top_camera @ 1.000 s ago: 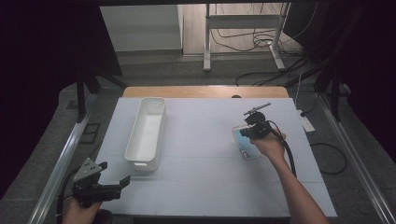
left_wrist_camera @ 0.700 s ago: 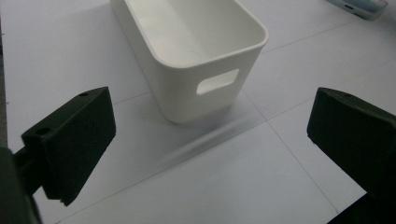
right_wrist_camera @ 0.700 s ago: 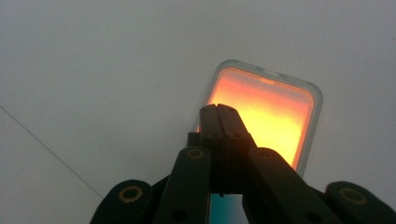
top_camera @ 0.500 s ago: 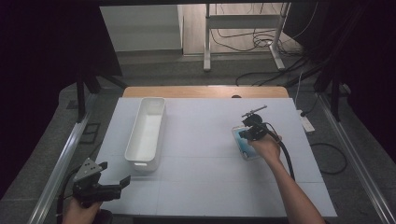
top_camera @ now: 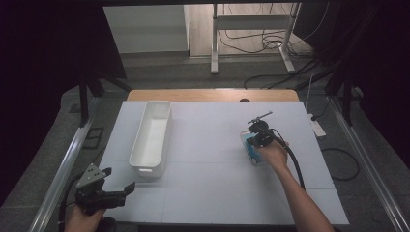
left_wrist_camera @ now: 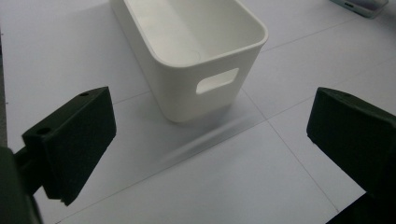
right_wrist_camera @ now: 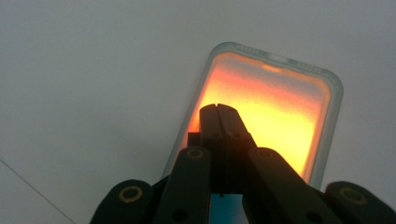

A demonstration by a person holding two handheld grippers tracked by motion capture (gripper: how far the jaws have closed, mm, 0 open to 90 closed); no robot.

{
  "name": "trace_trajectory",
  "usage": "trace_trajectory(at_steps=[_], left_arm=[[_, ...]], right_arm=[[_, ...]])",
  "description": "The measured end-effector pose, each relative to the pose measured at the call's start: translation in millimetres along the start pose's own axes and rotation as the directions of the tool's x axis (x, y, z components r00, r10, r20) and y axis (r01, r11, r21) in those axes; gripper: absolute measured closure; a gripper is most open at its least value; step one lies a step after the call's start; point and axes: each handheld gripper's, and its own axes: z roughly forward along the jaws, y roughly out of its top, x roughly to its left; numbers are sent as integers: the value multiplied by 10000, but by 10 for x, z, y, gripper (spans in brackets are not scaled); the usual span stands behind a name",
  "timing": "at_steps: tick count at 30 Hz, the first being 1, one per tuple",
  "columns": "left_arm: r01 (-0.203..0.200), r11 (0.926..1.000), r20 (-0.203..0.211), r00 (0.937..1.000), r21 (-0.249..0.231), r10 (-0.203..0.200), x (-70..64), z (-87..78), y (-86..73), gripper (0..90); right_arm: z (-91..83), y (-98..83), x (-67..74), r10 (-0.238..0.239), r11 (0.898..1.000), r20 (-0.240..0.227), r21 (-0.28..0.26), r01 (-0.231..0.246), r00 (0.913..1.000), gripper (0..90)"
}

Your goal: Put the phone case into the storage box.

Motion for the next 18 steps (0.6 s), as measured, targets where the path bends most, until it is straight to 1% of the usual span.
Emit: trace_trajectory(at_steps=[4, 7, 11, 17, 18], left_arm=[[-8, 10000, -9, 10000, 15, 8, -3, 2, 1, 24], [-10, 10000, -2, 10000, 24, 10, -5, 3, 2, 25], [-17, 10000, -10, 10000, 17, 17, -3, 2, 1, 25], [-30, 10000, -13, 10000, 13, 30, -5, 1, 1, 25], [-29, 10000, -10, 10000, 13, 29, -5, 1, 1, 25]], right_arm=[[16, 10, 16, 20, 9999, -24, -115, -20, 10000, 897], [28, 18, 46, -54, 9999, -174, -153, 52, 9998, 897], [33, 26, 98, -179, 9998, -227, -116, 176, 9996, 897], [31, 28, 147, -356, 9994, -498, 3, 357, 9981, 897], [28, 28, 182, -478, 9988, -619, 91, 485, 9969, 896]])
